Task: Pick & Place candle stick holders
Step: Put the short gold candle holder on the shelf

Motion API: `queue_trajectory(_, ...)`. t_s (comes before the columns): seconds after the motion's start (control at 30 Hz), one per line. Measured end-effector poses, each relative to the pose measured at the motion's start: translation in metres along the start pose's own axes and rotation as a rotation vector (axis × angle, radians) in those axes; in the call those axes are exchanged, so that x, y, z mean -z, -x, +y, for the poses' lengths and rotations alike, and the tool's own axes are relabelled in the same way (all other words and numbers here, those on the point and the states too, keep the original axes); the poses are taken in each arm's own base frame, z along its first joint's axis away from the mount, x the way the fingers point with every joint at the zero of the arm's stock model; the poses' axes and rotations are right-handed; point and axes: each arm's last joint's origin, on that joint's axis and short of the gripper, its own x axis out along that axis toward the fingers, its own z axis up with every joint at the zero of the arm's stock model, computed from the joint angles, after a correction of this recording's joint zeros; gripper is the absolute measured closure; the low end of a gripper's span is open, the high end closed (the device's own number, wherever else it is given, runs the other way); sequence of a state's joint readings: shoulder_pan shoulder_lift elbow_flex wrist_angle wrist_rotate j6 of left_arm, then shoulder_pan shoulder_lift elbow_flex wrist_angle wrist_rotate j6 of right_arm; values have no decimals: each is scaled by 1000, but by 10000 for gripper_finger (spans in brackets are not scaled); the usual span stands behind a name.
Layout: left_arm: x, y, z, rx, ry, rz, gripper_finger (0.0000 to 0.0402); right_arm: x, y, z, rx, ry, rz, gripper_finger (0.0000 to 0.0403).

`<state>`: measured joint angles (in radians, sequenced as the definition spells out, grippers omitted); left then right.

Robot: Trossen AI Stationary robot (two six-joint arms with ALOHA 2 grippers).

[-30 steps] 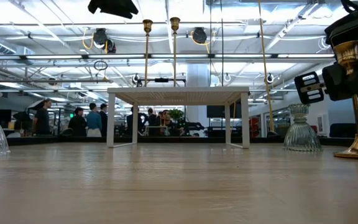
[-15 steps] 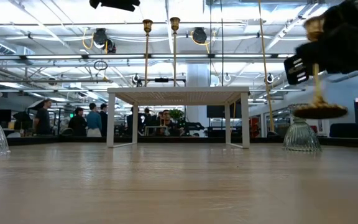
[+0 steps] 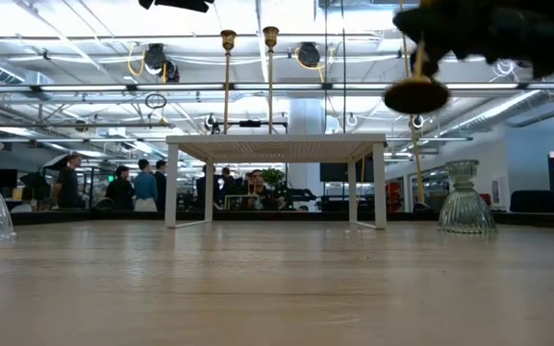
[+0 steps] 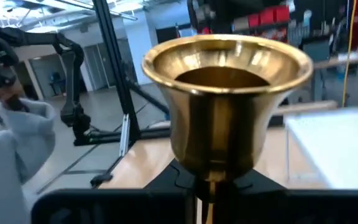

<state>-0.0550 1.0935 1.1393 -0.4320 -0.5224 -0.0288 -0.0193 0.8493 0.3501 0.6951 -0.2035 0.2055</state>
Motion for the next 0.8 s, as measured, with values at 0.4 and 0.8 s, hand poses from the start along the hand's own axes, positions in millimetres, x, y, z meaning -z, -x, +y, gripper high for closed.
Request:
queue_trajectory(0.4, 0, 0, 0, 1, -1, 4, 229, -60, -33, -33, 266, 94, 59, 392)
queue_trajectory(0.8, 0, 0, 0, 1, 6, 4, 229, -63, -15, -91, 534, 132, 81, 393)
